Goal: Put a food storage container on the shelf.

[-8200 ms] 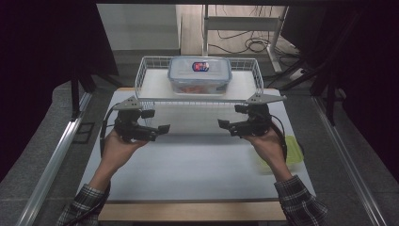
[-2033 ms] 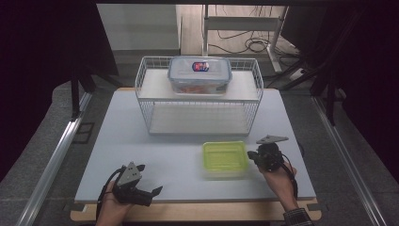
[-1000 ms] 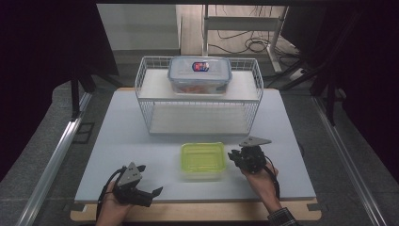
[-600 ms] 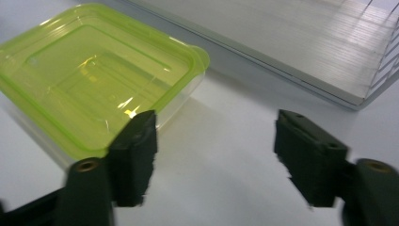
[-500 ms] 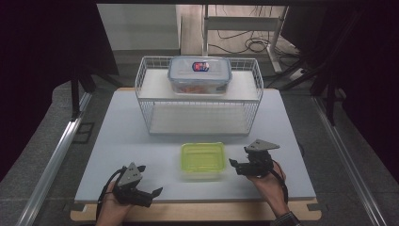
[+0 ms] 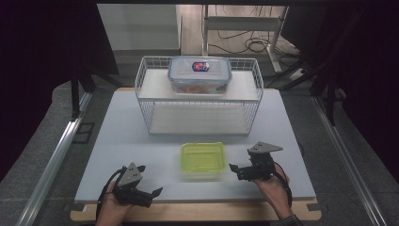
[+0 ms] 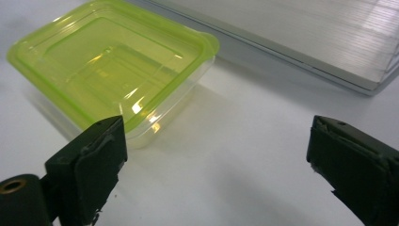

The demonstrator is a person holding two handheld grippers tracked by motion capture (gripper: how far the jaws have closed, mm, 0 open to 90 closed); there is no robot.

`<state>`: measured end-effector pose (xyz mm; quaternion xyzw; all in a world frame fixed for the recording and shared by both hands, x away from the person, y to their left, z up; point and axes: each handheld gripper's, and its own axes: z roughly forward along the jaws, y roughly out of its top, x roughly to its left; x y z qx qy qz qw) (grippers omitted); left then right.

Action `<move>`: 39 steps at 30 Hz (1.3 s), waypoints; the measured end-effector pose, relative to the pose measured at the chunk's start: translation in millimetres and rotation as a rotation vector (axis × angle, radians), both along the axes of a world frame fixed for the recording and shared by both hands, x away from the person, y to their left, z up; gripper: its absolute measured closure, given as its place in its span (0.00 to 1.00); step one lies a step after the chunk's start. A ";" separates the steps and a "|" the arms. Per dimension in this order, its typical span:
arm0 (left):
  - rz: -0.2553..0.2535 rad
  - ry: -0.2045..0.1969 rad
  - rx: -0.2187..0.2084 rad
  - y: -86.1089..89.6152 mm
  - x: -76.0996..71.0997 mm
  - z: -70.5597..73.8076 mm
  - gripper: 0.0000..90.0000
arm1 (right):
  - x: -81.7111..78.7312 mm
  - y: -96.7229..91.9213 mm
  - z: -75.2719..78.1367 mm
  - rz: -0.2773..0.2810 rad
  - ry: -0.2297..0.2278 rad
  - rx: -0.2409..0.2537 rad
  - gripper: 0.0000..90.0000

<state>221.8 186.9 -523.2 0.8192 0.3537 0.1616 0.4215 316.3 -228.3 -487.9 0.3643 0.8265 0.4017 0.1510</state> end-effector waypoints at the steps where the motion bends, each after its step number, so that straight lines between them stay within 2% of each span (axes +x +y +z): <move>1: 0.000 -0.001 0.000 -0.1 0.0 0.1 0.02 | -0.6 0.6 0.2 0.001 0.006 0.006 0.06; 4: 0.001 -0.001 0.000 0.1 -0.1 0.1 0.02 | -2.5 3.1 0.9 0.006 0.011 0.011 0.05; 7: 0.001 -0.001 0.000 0.1 -0.1 0.1 0.02 | -2.7 6.9 -0.2 0.002 0.037 0.005 0.02; 11: -0.001 0.001 0.002 -0.4 0.0 -0.2 0.02 | 0.2 9.3 0.2 -0.018 0.097 0.035 0.02; 13: -0.003 0.000 0.002 -0.7 0.0 -0.2 0.02 | 1.1 10.0 2.2 -0.006 0.125 0.050 0.02; 16: -0.002 0.000 0.003 -0.7 0.0 -0.1 0.02 | 1.2 12.4 7.7 -0.012 0.130 0.066 0.06; 19: -0.003 -0.001 0.003 -0.8 -0.1 0.1 0.02 | 2.6 14.8 11.4 -0.010 0.150 0.107 0.11; 23: -0.003 -0.003 0.004 -0.9 -0.2 0.2 0.02 | 7.4 18.2 10.3 -0.011 0.174 0.145 0.16; 25: -0.002 -0.005 0.004 -0.8 -0.4 0.4 0.02 | 10.1 20.3 7.9 -0.019 0.182 0.137 0.19; 27: -0.001 -0.006 0.002 -0.5 -0.3 0.5 0.02 | 12.9 22.1 4.5 -0.030 0.196 0.152 0.24; 30: -0.001 -0.006 0.002 -0.5 -0.2 0.1 0.02 | 17.5 22.3 0.7 -0.050 0.230 0.195 0.31; 31: -0.001 -0.006 0.001 -0.5 -0.2 0.0 0.02 | 19.0 22.0 0.1 -0.066 0.258 0.213 0.34; 33: -0.002 -0.005 0.001 -0.5 -0.2 0.0 0.02 | 21.4 21.9 -1.9 -0.088 0.283 0.239 0.38; 36: -0.003 -0.005 0.001 -0.7 -0.1 -0.1 0.02 | 24.9 24.1 -6.0 -0.093 0.327 0.256 0.45; 39: -0.003 -0.005 0.001 -0.9 -0.2 -0.2 0.02 | 28.2 28.2 -9.7 -0.111 0.339 0.249 0.51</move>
